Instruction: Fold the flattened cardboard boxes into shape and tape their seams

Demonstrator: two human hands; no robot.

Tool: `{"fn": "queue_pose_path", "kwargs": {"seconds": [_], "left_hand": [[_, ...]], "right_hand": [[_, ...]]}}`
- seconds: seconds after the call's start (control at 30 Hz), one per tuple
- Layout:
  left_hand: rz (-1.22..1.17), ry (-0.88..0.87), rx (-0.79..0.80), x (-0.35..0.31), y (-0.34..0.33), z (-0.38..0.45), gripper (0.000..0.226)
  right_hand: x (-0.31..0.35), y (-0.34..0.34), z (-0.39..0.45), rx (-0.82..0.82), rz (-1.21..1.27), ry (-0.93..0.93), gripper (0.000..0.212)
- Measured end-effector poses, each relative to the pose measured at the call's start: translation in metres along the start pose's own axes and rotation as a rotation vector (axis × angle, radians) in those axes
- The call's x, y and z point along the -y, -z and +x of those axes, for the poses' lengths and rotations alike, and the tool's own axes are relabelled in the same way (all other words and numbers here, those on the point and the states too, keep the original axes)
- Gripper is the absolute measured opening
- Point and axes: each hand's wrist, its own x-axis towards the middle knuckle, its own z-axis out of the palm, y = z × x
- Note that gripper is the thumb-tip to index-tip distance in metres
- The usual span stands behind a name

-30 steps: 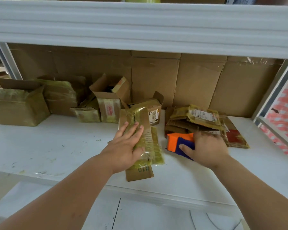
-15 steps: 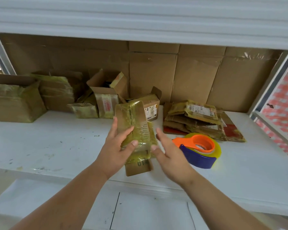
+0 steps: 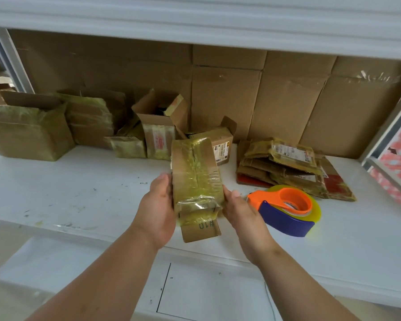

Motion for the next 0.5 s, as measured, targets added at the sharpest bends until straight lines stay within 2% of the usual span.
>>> {"fn": "queue_pose_path", "kwargs": {"seconds": [0.07, 0.13, 0.27, 0.4, 0.5], "left_hand": [[0.051, -0.040, -0.089, 0.005, 0.012, -0.002, 0.032], [0.169, -0.085, -0.124, 0.012, 0.026, -0.005, 0.031], [0.485, -0.163, -0.141, 0.011, 0.038, -0.013, 0.033], [0.480, -0.164, -0.147, 0.010, 0.039, -0.014, 0.037], [0.371, -0.133, -0.152, 0.012, 0.040, -0.014, 0.042]], "right_hand": [[0.000, 0.008, 0.003, -0.036, -0.036, 0.000, 0.062], [0.000, 0.012, 0.004, -0.054, -0.096, 0.016, 0.066], [-0.002, 0.014, 0.004, -0.039, -0.243, 0.066, 0.048], [-0.003, 0.012, 0.004, -0.016, -0.236, 0.107, 0.060], [-0.007, 0.011, 0.001, 0.037, -0.029, 0.075, 0.055]]}}
